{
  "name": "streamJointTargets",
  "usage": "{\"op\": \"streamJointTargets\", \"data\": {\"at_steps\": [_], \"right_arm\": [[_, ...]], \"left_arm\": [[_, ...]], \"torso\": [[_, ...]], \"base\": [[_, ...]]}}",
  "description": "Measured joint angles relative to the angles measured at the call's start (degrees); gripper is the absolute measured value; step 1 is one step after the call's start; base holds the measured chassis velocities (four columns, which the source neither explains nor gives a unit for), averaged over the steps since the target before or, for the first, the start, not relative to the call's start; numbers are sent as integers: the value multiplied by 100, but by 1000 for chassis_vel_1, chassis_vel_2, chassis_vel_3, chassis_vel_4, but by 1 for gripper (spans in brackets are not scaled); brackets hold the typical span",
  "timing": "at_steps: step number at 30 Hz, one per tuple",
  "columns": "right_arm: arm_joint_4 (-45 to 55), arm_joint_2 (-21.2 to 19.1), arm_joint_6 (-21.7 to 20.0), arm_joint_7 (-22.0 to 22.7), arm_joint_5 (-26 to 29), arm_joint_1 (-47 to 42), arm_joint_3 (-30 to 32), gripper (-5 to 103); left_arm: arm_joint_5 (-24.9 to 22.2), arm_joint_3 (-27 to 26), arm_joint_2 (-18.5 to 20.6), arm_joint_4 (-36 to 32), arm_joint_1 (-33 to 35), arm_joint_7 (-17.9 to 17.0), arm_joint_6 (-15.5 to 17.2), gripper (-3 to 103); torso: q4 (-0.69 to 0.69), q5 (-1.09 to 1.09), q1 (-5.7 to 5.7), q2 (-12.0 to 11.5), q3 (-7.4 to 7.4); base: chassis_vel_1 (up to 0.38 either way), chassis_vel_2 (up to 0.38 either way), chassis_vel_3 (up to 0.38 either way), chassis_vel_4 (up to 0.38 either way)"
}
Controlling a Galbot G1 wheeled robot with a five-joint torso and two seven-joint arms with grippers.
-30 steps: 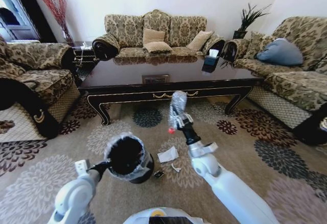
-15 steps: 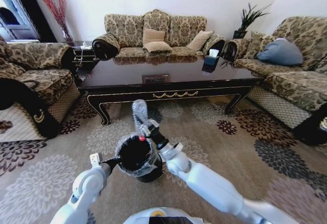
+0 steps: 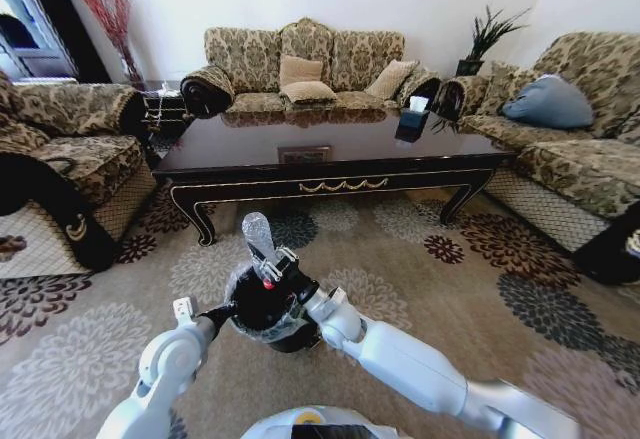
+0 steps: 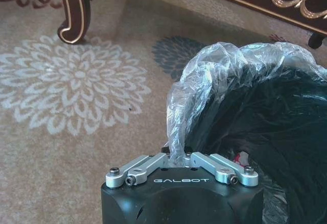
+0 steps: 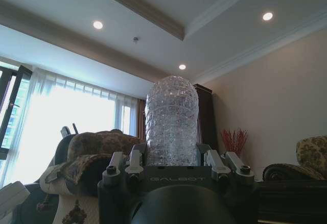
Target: Move to the front of the table and pick up the trash from the floor, then place it into the trash bin.
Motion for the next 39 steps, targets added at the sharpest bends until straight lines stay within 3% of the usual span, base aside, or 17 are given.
{"op": "streamJointTargets", "data": {"at_steps": [2, 3, 7, 9, 13, 20, 23, 24, 26, 29, 32, 35, 36, 37, 39], "right_arm": [[25, -52, -7, -8, 52, -12, -24, 54], [25, -52, -7, -8, 52, -12, -24, 54], [64, -122, -24, -18, 83, -36, -62, 76], [68, -129, -25, -20, 82, -36, -64, 76], [91, -184, -56, -19, 67, -51, -40, 96], [154, -249, -338, 192, 130, -171, 457, 100], [161, -342, -854, 619, 361, -287, 1016, 100], [161, -342, -854, 619, 361, -287, 1016, 100], [174, -398, -1143, 960, 464, -374, 1209, 100], [329, -588, -1975, 2022, 928, -811, 1728, 100], [339, -637, -2259, 2316, 1004, -927, 1823, 100], [437, -674, -3682, 3518, 1593, -1056, 1804, 100], [437, -674, -3682, 3518, 1593, -1056, 1804, 100], [471, -668, -3964, 3800, 1797, -1057, 1783, 100], [550, -549, -4957, 5007, 2828, -1053, 1676, 100]], "left_arm": [[-1, -82, -5, -69, 49, 0, 0, 2], [-1, -82, -5, -69, 49, 0, 0, 2], [-1, -207, -26, -191, 155, 4, 0, 2], [-2, -215, -28, -199, 162, 4, 1, 2], [-2, -393, -66, -353, 269, 17, 1, 2], [-60, -838, -77, -614, 413, 20, 2, 2], [-198, -1279, 12, -794, 487, -72, 1, 2], [-198, -1279, 12, -794, 487, -72, 1, 2], [-288, -1452, 50, -843, 499, -104, 2, 2], [-643, -1822, 180, -910, 477, -193, 2, 2], [-726, -2005, 204, -934, 495, -205, 2, 2], [-966, -2473, 250, -1028, 575, -247, 2, 2], [-966, -2473, 250, -1028, 575, -247, 2, 2], [-1002, -2541, 255, -1047, 591, -257, 2, 2], [-1118, -2779, 255, -1138, 672, -274, 2, 2]], "torso": [[0, 0, 0, 0, 0], [0, 0, 0, 0, 0], [0, 0, 0, 0, 0], [0, 0, 0, 0, 0], [0, 0, 0, 0, 0], [0, 0, 0, -1, 0], [2, 0, 0, 0, 0], [2, 0, 0, 0, 0], [1, 0, 0, 0, 0], [-6, 0, 0, 0, 0], [-5, 0, -1, 0, 0], [2, 0, -1, 0, 0], [2, 0, -1, 0, 0], [2, 0, -1, 0, 0], [0, 0, -1, 0, 0]], "base": [[0, 0, 0, 0], [0, 0, 0, 0], [0, 0, 0, 0], [0, 0, 0, 0], [0, 0, 0, 0], [0, 0, 0, 0], [0, 0, 0, 0], [0, 0, 0, 0], [0, 0, 0, 0], [0, 0, 0, 0], [0, 0, 0, 0], [0, 0, 0, 0], [0, 0, 0, 0], [0, 0, 0, 0], [0, 0, 0, 0]]}}
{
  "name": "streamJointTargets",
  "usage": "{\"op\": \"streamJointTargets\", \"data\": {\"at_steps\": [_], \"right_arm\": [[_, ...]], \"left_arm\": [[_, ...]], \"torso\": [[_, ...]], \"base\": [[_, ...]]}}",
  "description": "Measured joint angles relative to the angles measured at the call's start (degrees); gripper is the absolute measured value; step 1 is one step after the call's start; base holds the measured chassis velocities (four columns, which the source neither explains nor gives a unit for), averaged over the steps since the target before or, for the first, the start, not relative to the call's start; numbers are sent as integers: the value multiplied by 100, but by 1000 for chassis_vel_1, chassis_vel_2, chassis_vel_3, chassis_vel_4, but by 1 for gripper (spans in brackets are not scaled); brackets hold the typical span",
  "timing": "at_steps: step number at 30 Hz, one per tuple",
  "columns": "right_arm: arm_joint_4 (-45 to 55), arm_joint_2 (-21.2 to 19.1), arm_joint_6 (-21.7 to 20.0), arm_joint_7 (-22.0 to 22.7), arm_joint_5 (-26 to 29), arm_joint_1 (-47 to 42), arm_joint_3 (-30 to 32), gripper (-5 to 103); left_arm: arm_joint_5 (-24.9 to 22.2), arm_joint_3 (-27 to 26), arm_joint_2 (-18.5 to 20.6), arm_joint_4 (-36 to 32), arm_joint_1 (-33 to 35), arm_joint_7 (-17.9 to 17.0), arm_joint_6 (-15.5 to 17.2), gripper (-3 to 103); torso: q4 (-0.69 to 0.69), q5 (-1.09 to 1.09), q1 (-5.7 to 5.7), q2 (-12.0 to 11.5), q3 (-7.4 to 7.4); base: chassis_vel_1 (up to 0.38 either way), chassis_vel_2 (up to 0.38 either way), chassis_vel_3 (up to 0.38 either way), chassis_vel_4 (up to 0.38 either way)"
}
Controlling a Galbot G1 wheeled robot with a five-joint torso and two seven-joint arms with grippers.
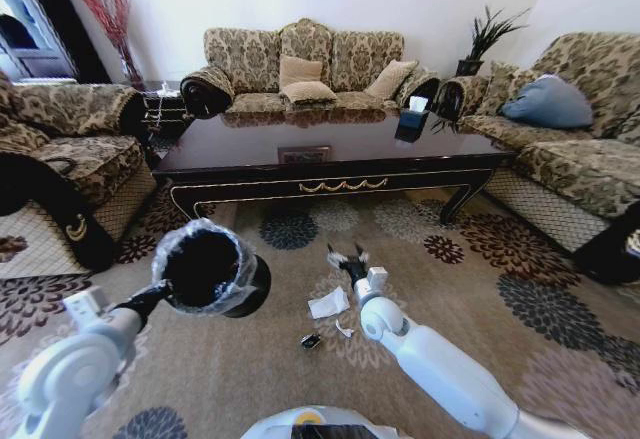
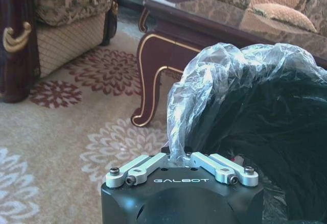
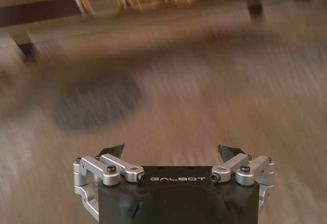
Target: Move to the front of the table and pick up the trash from the floor, then place it into the trash bin.
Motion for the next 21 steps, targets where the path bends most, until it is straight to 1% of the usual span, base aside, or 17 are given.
{"op": "streamJointTargets", "data": {"at_steps": [1, 2, 3, 4, 6, 7, 8, 9, 10, 11, 12, 14, 16, 17, 18, 21], "right_arm": [[0, 0, 0, 0, 0, 0, 0, 100], [-3, 63, -139, 209, 226, -10, -27, 100], [-7, 94, -172, 272, 306, -19, -39, 100], [-12, 227, -272, 493, 633, -42, -78, 100], [1, 437, -418, 887, 1051, -70, -118, 100], [1, 437, -418, 887, 1051, -70, -118, 100], [0, 606, -467, 1101, 1184, -109, -128, 100], [-12, 723, -480, 1209, 1229, -141, -143, 100], [-87, 975, -484, 1460, 1285, -217, -158, 100], [-157, 1162, -484, 1639, 1326, -280, -159, 100], [-216, 1294, -473, 1747, 1350, -340, -140, 100], [-231, 1331, -466, 1769, 1356, -358, -132, 100], [-328, 1570, -374, 1875, 1322, -507, -55, 100], [-371, 1623, -278, 1878, 1166, -555, -67, 100], [-371, 1623, -278, 1878, 1166, -555, -67, 100], [-464, 1654, -31, 1791, 640, -652, -223, 100]], "left_arm": [[0, 0, 0, 0, 0, 0, 0, 2], [-18, -65, -11, -33, 37, 0, 0, 2], [-23, -98, -20, -47, 58, 0, 0, 2], [-25, -160, -47, -80, 112, -3, 0, 2], [-23, -189, -81, -112, 162, -3, 0, 2], [-23, -189, -81, -112, 162, -3, 0, 2], [-12, -193, -102, -123, 176, -3, 0, 2], [-5, -192, -118, -129, 185, -4, 0, 2], [20, -183, -147, -141, 204, -3, 0, 2], [59, -168, -168, -143, 218, -3, -2, 2], [81, -155, -183, -144, 227, -2, -2, 2], [87, -151, -187, -144, 229, -2, -2, 2], [126, -118, -220, -147, 242, 2, -2, 2], [136, -105, -226, -147, 245, 3, -1, 2], [136, -105, -226, -147, 245, 3, -1, 2], [191, -59, -230, -150, 255, 16, -3, 2]], "torso": [[0, 0, 0, 0, 0], [0, 0, 0, 0, 0], [1, 0, 0, 0, 0], [-1, -1, 0, 0, 0], [1, -2, 0, 0, 0], [1, -2, 0, 0, 0], [0, -5, 0, 0, 0], [-1, -4, 0, 0, 0], [0, 1, 0, 0, 0], [1, -1, 0, 0, 0], [1, -2, 0, 0, 0], [0, -2, 0, 0, 0], [0, -2, 0, 0, 0], [-1, -1, 0, 0, 0], [-1, -1, 0, 0, 0], [-1, -1, 0, 0, 0]], "base": [[0, 0, 0, 0], [0, 0, 0, 0], [0, 0, 0, 0], [0, 0, 0, 0], [0, 0, 0, 0], [0, 0, 0, 0], [0, 0, 0, 0], [0, 0, 0, 0], [0, 0, 0, 0], [0, 0, 0, 0], [0, 0, 0, 0], [0, 0, 0, 0], [0, 0, 0, 0], [0, 0, 0, 0], [0, 0, 0, 0], [0, 0, 0, 0]]}}
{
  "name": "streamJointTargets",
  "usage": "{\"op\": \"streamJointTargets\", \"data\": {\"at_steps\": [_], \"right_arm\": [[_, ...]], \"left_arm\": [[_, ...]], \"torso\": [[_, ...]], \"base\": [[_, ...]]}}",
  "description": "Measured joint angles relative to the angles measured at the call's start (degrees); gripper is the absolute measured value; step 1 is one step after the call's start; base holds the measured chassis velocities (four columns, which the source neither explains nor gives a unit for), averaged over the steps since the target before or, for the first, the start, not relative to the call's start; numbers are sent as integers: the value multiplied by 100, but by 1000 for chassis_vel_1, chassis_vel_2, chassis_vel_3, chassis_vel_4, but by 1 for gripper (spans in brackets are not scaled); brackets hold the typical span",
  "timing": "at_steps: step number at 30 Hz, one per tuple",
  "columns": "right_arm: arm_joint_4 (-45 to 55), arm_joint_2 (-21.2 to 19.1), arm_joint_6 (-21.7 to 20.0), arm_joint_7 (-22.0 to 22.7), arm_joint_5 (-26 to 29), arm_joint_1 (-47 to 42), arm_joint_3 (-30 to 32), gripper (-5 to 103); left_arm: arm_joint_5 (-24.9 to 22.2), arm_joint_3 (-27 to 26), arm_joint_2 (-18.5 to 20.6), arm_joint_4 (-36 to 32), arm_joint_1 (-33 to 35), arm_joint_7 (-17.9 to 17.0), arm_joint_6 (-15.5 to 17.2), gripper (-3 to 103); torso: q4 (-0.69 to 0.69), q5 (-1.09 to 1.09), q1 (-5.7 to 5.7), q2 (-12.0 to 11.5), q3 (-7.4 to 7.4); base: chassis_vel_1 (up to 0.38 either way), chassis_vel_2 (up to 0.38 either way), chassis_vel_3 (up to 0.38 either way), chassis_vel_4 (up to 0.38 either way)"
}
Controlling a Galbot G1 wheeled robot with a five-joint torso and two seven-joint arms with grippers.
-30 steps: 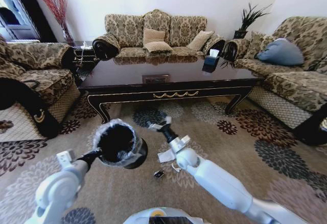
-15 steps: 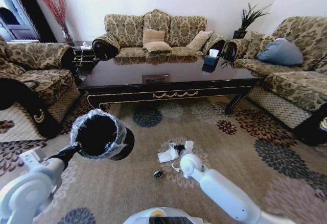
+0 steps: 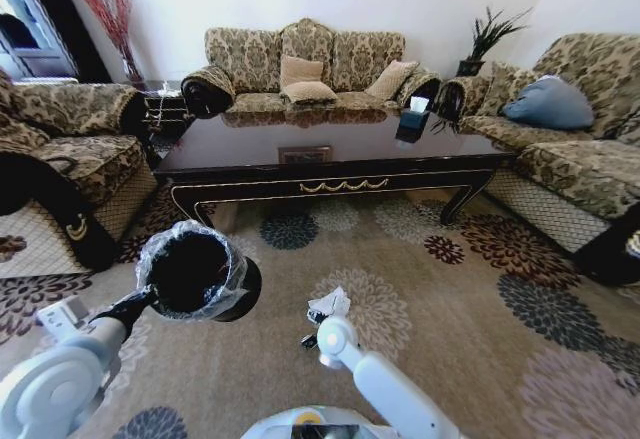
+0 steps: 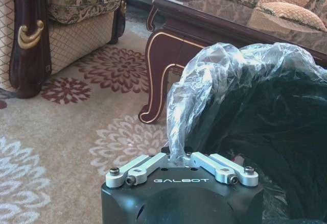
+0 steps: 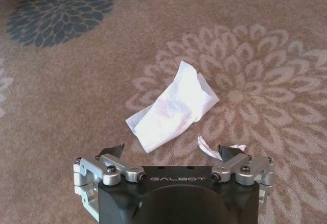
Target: Move to the front of the table and pick up the trash from the floor, then place it into the trash bin.
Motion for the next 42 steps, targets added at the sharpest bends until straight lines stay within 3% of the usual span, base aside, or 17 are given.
{"op": "streamJointTargets", "data": {"at_steps": [4, 7, 23, 42], "right_arm": [[-11, 12, 34, -25, 42, -42, -80, 100], [-14, 134, 34, 22, 497, -66, -31, 100], [-672, 982, 4, 593, 646, -261, 637, 100], [-1602, 1599, -14, 269, 540, -214, 1174, 100]], "left_arm": [[44, 36, -13, 0, 3, 8, 0, 2], [94, 96, -48, 0, 11, 16, 0, 2], [136, 155, -62, 41, -36, 30, 0, 2], [162, 106, -65, -2, 58, 34, 0, 2]], "torso": [[1, 0, 0, 0, 0], [1, 0, 0, 0, 0], [1, 1, 0, 0, 0], [1, 1, 0, 0, 0]], "base": [[0, 0, 0, 0], [0, 0, 0, 0], [0, 0, 0, 0], [0, 0, 0, 0]]}}
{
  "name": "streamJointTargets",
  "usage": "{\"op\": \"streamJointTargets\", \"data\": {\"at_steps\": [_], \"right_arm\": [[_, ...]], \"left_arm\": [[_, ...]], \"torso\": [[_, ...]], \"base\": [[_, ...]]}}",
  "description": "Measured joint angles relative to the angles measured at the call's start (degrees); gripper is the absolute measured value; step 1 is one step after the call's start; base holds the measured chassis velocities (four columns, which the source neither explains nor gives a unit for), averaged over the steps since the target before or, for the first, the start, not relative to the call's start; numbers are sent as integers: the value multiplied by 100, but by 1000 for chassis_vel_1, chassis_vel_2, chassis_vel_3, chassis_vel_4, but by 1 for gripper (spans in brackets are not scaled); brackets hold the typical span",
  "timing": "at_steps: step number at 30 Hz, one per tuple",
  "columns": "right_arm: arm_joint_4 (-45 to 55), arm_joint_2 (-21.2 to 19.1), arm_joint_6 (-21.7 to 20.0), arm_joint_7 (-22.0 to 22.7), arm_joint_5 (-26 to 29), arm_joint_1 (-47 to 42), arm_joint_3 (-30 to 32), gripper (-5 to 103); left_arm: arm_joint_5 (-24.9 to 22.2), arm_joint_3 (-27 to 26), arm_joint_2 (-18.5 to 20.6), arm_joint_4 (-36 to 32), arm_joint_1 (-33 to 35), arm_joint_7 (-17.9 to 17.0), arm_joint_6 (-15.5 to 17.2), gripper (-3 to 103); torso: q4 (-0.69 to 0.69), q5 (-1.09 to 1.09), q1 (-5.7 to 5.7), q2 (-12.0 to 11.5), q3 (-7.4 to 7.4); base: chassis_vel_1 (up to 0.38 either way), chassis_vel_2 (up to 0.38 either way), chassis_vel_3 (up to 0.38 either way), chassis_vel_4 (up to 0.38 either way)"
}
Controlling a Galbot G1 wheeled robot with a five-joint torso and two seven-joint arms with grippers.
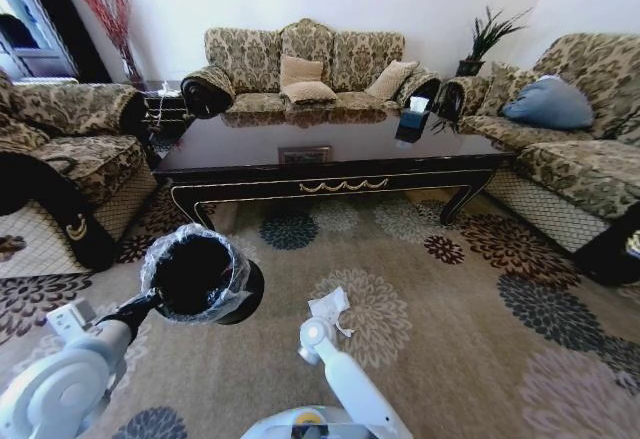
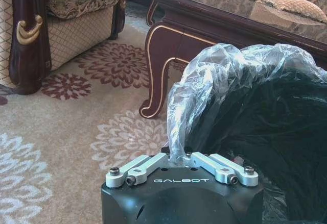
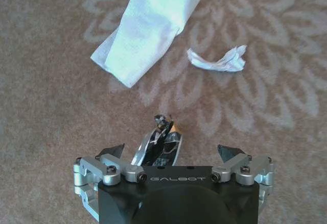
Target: Move to the front of the table and pick up the trash from the floor, then place it into the trash bin.
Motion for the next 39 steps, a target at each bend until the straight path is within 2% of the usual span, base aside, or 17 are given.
{"op": "streamJointTargets", "data": {"at_steps": [11, 18, 21, 22, 25, 27, 31, 34, 37, 39], "right_arm": [[-469, 226, 17, -424, -377, 82, 5, 100], [-592, 250, 42, -513, -549, 89, 22, 103], [-646, 252, 65, -553, -628, 84, 67, 91], [-646, 252, 65, -553, -628, 84, 67, 91], [-673, 237, 86, -599, -661, 65, 83, 76], [-679, 237, 87, -609, -670, 59, 83, 76], [-752, 260, 96, -667, -771, 21, 83, 54], [-759, 260, 97, -683, -832, 14, 70, 48], [-725, 259, 97, -688, -856, 13, 44, 33], [-665, 245, 97, -690, -857, 10, 10, 31]], "left_arm": [[80, 16, -17, -12, 34, 16, 0, 2], [108, 50, -31, -16, 43, 19, 1, 2], [109, 56, -20, -41, 37, 19, 1, 2], [109, 56, -20, -41, 37, 19, 1, 2], [109, 59, -15, -68, 42, 19, 1, 2], [109, 59, -15, -70, 45, 19, 1, 2], [109, 59, -22, -89, 72, 17, 1, 2], [109, 56, -23, -97, 84, 17, 1, 2], [110, 54, -31, -107, 94, 16, 1, 2], [114, 54, -36, -107, 97, 16, 1, 2]], "torso": [[0, 0, 0, 0, 0], [0, 0, 0, 0, 0], [0, 0, 0, 0, 0], [0, 0, 0, 0, 0], [0, 0, 0, 0, 0], [0, 0, 0, 0, 0], [0, 0, 0, 0, 0], [0, 0, 0, 0, 0], [0, -1, 0, 0, 0], [1, 0, 0, 0, 0]], "base": [[0, 0, 0, 0], [0, 0, 0, 0], [0, 0, 0, 0], [0, 0, 0, 0], [0, 0, 0, 0], [0, 0, 0, 0], [0, 0, 0, 0], [0, 0, 0, 0], [0, 0, 0, 0], [0, 0, 0, 0]]}}
